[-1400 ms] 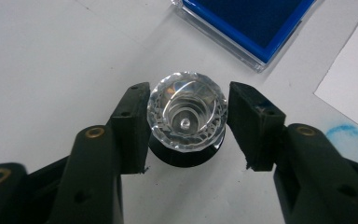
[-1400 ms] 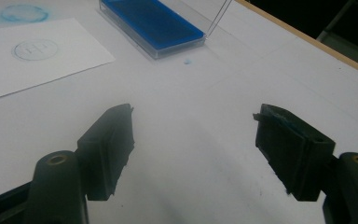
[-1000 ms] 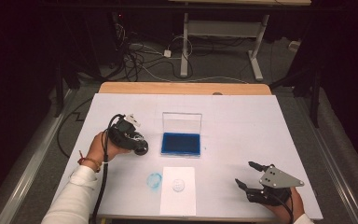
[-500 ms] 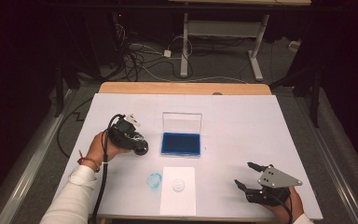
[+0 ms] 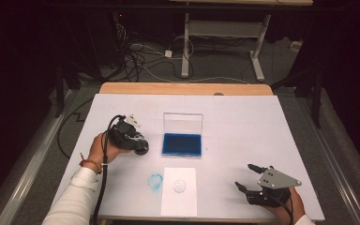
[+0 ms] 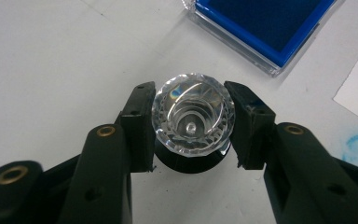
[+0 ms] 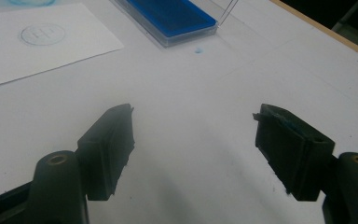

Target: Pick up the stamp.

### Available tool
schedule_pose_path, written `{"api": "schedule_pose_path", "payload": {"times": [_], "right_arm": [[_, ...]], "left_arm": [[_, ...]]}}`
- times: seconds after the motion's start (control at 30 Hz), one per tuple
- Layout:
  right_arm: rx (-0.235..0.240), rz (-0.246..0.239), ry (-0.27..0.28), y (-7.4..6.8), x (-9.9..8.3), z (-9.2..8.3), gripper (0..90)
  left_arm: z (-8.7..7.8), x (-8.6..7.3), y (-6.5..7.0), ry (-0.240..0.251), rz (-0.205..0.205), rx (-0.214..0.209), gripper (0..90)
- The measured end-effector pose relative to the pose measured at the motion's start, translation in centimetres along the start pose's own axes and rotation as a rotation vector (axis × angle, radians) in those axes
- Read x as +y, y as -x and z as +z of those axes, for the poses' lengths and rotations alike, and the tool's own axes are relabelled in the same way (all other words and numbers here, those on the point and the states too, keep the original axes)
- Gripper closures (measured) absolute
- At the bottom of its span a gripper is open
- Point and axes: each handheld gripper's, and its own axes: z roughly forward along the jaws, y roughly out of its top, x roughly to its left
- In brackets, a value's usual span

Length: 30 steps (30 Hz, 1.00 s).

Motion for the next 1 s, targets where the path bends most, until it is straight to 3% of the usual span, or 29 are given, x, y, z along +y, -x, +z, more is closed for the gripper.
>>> {"api": "schedule_pose_path", "payload": {"times": [0.33, 0.6, 0.67, 1.0], "right_arm": [[-0.005, -0.001, 0.003, 0.0, 0.0, 0.0, 27.8], [-0.008, -0.005, -0.002, -0.1, 0.0, 0.1, 27.8], [-0.008, -0.006, -0.004, -0.1, 0.0, 0.1, 27.8], [-0.006, -0.013, -0.011, -0.2, 0.1, 0.3, 27.9]], "left_arm": [[-1.5, -0.7, 0.2, 0.082, -0.010, 0.005, 54.5], [-3.0, -2.2, 0.5, 0.198, -0.046, 0.011, 54.5], [-3.2, -2.5, 0.6, 0.212, -0.044, -0.012, 54.5], [-4.3, -3.1, 2.3, 0.275, -0.013, -0.010, 54.6]]}}
